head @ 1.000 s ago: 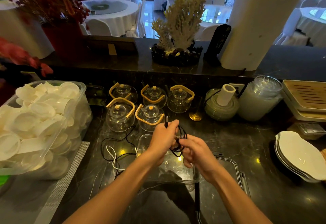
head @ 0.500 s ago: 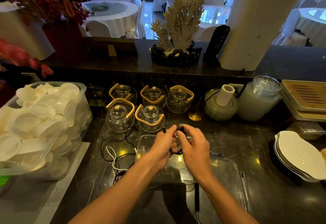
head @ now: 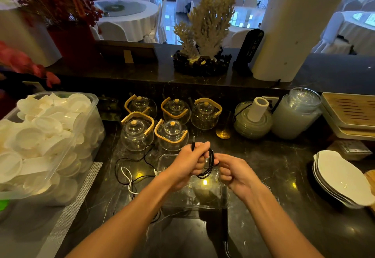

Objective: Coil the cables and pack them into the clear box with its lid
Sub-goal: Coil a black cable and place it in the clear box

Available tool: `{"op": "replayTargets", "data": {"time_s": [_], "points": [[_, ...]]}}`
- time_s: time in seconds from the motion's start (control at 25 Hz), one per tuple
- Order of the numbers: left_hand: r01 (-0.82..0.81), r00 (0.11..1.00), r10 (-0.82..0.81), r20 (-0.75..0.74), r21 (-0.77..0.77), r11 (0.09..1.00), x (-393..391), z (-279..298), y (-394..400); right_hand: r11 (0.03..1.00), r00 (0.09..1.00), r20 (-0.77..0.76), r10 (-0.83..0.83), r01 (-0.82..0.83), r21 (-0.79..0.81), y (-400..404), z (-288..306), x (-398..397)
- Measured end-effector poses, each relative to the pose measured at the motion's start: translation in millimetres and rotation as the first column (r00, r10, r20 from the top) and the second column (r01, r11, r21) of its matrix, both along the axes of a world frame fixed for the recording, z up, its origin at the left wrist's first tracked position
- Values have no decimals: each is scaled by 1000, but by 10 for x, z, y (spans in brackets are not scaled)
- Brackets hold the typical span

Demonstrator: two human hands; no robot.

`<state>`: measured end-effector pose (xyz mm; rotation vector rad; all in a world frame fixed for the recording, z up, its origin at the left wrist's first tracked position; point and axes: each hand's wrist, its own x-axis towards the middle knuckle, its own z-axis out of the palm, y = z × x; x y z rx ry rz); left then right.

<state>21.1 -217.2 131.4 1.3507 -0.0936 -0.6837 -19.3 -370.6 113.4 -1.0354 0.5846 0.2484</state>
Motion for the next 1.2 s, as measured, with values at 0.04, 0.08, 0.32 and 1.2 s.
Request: {"op": "replayTargets", "data": {"time_s": [0.04, 0.08, 0.32, 1.2], "points": [[38, 999, -39, 29, 36, 999, 0, 1, -4, 997, 998, -6, 64, -65, -31, -19, -3, 6], [61, 997, -64, 43, 60, 996, -4, 15, -5, 988, 991, -2, 131, -130, -85, -35, 0, 6], [-153, 961, 81, 265, 264, 952, 27, -83, 39, 955, 950, 114, 292, -284, -82, -30, -27, -34], [-232, 942, 104, 320, 394, 889, 27, -407, 6, 191, 885, 230, 405, 164, -968, 407, -209, -157]]}}
